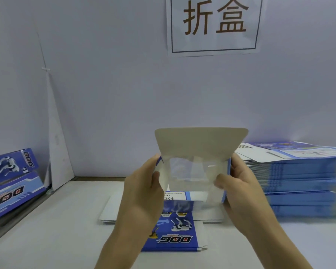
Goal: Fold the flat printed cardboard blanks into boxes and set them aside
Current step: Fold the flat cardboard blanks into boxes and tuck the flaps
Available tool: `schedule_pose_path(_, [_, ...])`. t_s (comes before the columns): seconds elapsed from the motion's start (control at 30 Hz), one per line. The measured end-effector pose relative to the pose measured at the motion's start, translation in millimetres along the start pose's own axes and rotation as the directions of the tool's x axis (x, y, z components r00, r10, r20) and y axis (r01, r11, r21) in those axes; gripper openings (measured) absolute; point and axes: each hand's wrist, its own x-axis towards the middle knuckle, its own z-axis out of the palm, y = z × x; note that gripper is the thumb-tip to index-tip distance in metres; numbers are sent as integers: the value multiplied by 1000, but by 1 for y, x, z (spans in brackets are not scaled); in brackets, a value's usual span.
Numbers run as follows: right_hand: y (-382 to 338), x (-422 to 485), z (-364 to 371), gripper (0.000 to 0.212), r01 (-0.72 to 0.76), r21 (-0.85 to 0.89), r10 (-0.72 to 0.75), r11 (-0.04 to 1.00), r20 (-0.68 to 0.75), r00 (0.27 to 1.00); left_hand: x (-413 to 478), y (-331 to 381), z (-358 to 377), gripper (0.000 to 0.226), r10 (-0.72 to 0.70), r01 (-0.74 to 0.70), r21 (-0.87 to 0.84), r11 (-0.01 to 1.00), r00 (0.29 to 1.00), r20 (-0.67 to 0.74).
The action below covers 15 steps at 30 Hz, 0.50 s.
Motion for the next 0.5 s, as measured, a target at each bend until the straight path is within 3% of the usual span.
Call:
schedule_pose_path(0.1, [4, 0, 3, 79, 13, 25, -11, 1000, -67, 998, -6, 4, 3, 38, 99, -97, 27, 995, 989, -108])
schedule_pose_path(0.17, [5, -1, 3, 70, -16, 84, 28, 996, -136, 990, -7, 6, 5, 24, 115, -131, -107, 986, 983, -144])
schedule_pose_path(0.2, [5, 1, 1, 60, -48, 137, 71, 989, -168, 983, -7, 6, 5, 21, 84, -114, -252, 961, 989, -125])
schedule_pose_path(0.27, [3, 4, -5, 34, -105, 247, 158, 963, -207, 965, -7, 6, 4, 42, 35, -44, -514, 857, 999, -28])
schedule_pose_path(0.3, [1, 5, -7, 24, -130, 273, 196, 953, -232, 953, -8, 6, 3, 57, 55, -47, -537, 842, 998, -1])
schedule_pose_path(0.43, [-3, 2, -9, 16, -165, 231, 237, 959, -337, 911, -13, 9, 1, 109, 278, -229, -412, 882, 958, 63])
schedule_pose_path(0.5, [-8, -2, -6, 15, -150, 225, 224, 963, -348, 911, -12, 7, 1, 122, 376, -353, -271, 896, 926, 36])
